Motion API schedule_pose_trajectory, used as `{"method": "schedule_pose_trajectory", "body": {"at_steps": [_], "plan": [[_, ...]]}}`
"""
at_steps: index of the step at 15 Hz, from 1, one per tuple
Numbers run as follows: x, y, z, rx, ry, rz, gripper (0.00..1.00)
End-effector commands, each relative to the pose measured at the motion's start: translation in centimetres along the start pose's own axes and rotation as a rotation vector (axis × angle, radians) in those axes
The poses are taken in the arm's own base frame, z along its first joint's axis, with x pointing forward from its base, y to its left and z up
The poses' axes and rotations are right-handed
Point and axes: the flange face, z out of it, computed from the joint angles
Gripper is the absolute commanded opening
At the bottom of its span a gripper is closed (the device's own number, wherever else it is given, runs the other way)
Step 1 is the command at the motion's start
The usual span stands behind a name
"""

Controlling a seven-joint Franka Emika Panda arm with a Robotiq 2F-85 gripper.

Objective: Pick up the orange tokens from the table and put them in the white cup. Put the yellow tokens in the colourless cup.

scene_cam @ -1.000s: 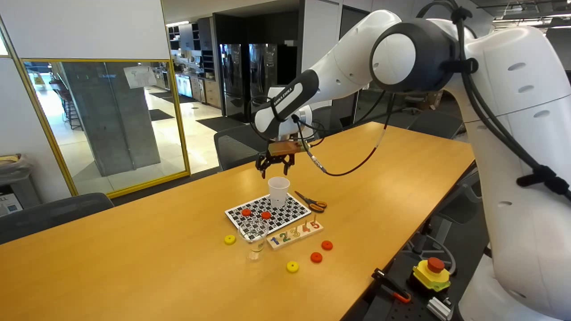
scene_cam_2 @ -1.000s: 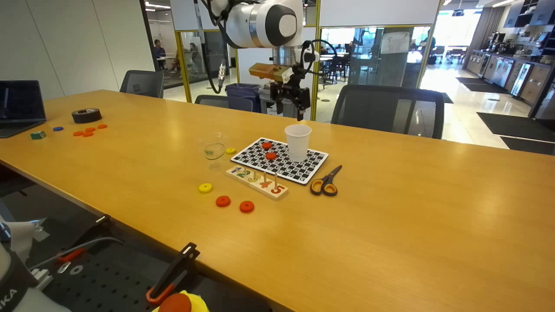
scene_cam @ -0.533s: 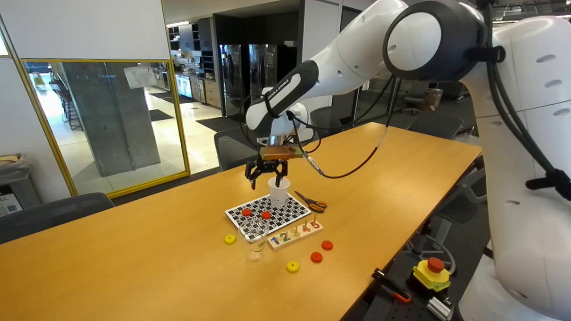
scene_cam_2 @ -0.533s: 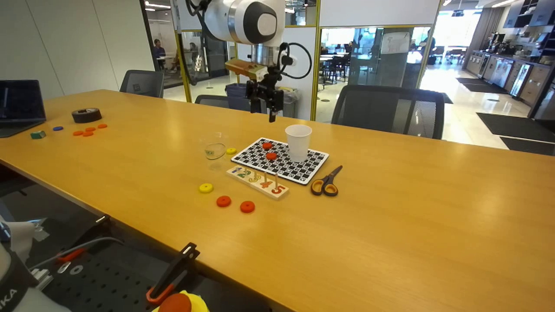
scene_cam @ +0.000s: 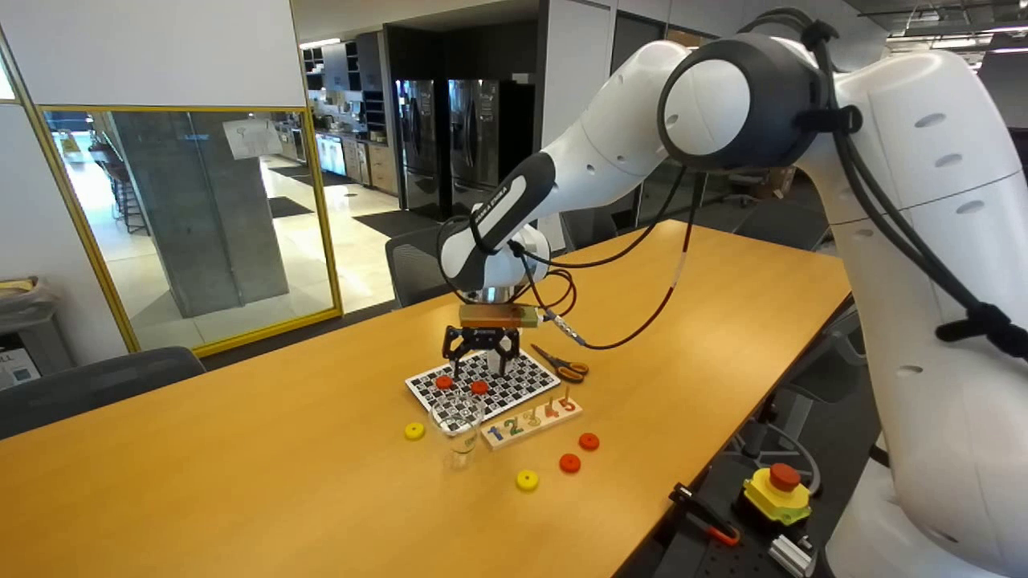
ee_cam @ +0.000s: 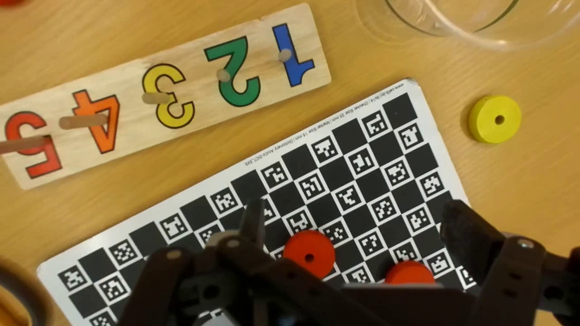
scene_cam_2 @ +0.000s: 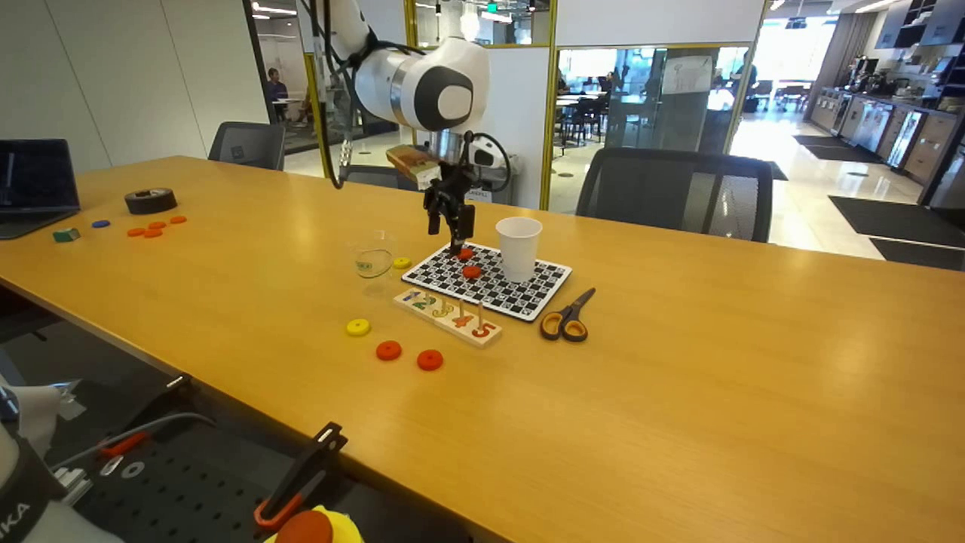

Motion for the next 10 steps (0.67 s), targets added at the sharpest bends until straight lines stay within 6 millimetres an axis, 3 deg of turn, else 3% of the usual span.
{"method": "schedule_pose_trajectory", "body": {"at_steps": [1,10], "plan": [[1.1,0.1,2.3,0.013,0.058,0.107,1.0],[3.4,1.4,5.0,-0.019,0.147,0.254,1.0]]}}
